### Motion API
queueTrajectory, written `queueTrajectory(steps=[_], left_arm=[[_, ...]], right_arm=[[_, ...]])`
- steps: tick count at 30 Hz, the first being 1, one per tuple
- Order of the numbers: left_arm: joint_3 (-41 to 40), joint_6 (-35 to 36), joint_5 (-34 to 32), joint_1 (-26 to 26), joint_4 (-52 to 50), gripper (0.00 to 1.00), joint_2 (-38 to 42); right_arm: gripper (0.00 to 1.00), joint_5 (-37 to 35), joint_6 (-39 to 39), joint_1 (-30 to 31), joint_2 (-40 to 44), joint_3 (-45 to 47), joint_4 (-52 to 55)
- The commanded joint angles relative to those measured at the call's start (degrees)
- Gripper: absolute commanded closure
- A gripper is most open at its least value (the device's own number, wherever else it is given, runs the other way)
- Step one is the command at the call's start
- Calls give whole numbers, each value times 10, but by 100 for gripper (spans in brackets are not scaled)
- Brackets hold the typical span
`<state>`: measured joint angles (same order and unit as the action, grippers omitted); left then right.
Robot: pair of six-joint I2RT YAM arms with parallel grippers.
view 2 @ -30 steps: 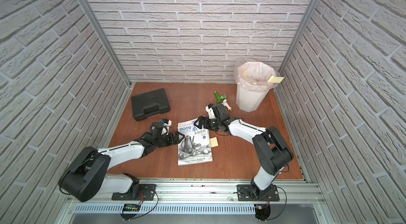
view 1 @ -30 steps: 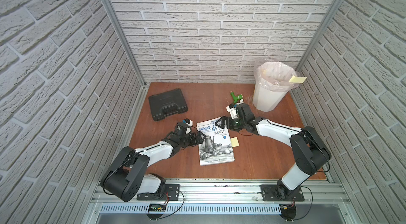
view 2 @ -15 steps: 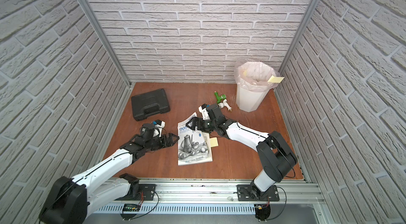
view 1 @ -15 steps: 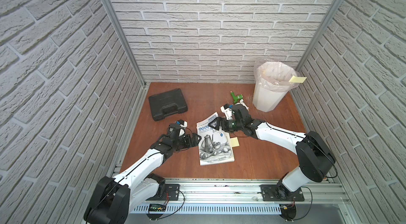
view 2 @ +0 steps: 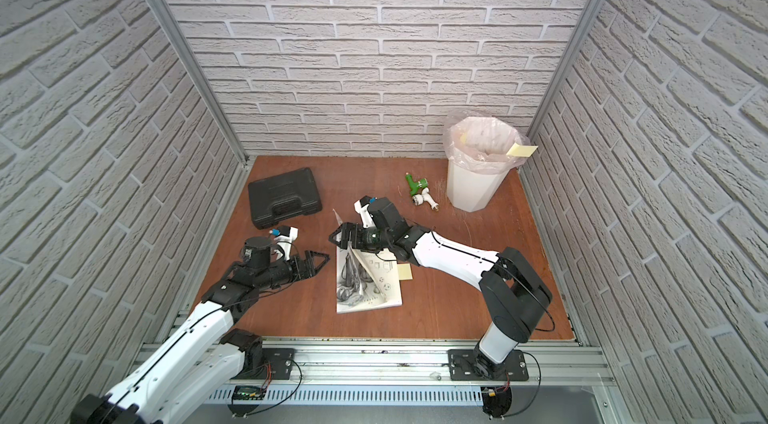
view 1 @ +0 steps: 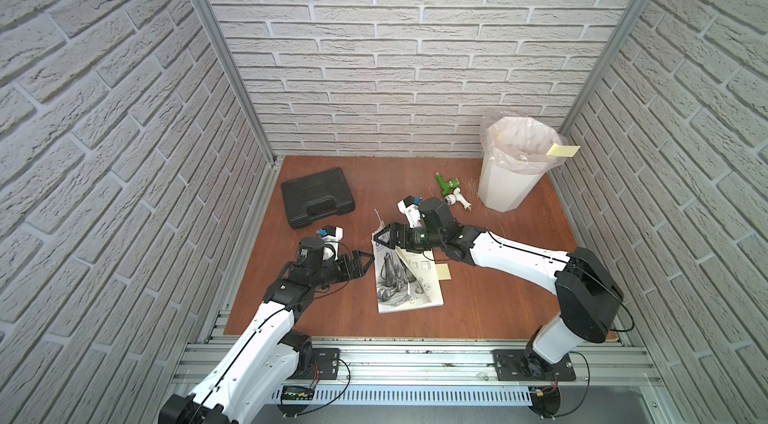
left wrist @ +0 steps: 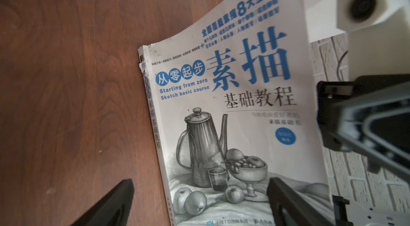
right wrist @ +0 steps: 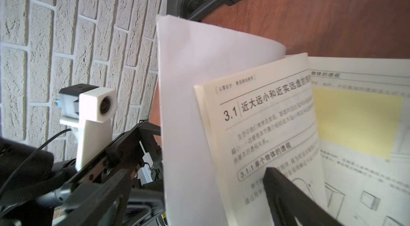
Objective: Peel off the used sticky note
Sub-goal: Open the book at the center of the board.
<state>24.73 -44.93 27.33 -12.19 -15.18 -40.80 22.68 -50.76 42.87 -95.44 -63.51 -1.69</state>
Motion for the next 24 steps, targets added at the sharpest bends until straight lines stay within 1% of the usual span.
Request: queueTrajectory(steps=[1,3,5,9,14,17,24], left_arm=[[46,-8,-39,3,-75,2,71],[77,-7,-79,5,-134,2,107],[104,-3,-103,9,-177,2,130],[145,9,-111,15,-228,2,141],[170,19,-141,16,-268,2,167],[182,25,-135,17,-276,2,176],[187,38,-70,17,-251,2,184]], right_arm=[[3,21,-30,15,-26,-22,-47],[3,26,-45,20,-41,-33,-62],[3,30,-60,25,-57,-44,-76],[3,41,-89,32,-98,-66,-105],[3,56,-119,35,-154,-99,-139],[3,60,-127,37,-190,-123,-150],[3,87,-143,39,-279,-204,-164]])
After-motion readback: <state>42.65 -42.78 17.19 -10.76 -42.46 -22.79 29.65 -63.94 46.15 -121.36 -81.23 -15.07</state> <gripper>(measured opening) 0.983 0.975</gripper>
